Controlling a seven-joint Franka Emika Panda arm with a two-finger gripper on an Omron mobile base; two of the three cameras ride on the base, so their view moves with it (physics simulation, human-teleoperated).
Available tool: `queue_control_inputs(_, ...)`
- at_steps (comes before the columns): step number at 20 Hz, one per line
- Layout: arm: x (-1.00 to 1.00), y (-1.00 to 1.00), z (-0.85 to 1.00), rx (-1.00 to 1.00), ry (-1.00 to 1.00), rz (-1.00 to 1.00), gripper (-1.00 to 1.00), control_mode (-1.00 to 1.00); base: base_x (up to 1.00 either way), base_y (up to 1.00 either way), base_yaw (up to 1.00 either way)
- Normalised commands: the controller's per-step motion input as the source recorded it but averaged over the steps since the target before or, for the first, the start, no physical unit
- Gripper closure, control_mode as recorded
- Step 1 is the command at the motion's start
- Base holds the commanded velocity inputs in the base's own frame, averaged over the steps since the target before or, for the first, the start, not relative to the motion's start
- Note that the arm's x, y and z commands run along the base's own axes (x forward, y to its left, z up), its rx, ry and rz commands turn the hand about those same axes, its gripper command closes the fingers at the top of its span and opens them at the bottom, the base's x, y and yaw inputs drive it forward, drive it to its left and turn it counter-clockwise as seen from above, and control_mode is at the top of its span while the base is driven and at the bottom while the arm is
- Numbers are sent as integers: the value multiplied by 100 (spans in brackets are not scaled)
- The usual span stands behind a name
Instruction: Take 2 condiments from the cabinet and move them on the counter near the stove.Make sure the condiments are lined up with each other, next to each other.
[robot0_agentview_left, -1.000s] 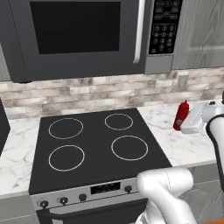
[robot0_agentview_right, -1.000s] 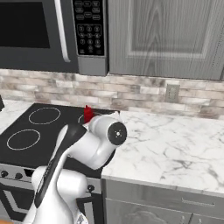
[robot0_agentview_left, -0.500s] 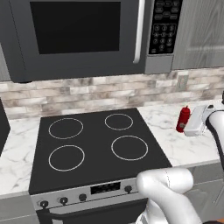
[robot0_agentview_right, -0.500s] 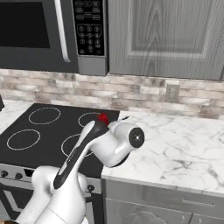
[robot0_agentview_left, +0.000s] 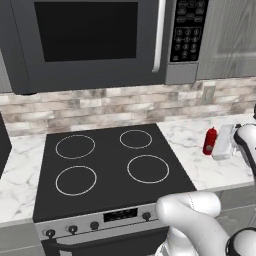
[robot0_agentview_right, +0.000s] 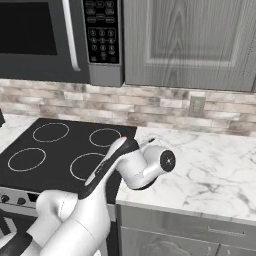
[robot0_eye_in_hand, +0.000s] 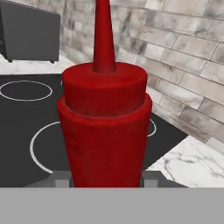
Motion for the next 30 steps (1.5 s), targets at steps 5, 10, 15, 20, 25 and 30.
queue_control_inputs(5, 12, 0, -16, 0, 0, 10, 100, -100, 0, 0, 0)
queue_control_inputs(10, 14, 0, -12, 0, 3, 8, 100, -100, 0, 0, 0)
queue_control_inputs(15, 12, 0, -21, 5, 1, 8, 100, -100, 0, 0, 0)
queue_control_inputs(20, 9, 0, -27, 9, 3, 7, 100, -100, 0, 0, 0)
queue_control_inputs(25, 10, 0, -20, 4, 1, 7, 100, -100, 0, 0, 0)
queue_control_inputs(30, 11, 0, -6, 0, 6, 1, 100, -100, 0, 0, 0)
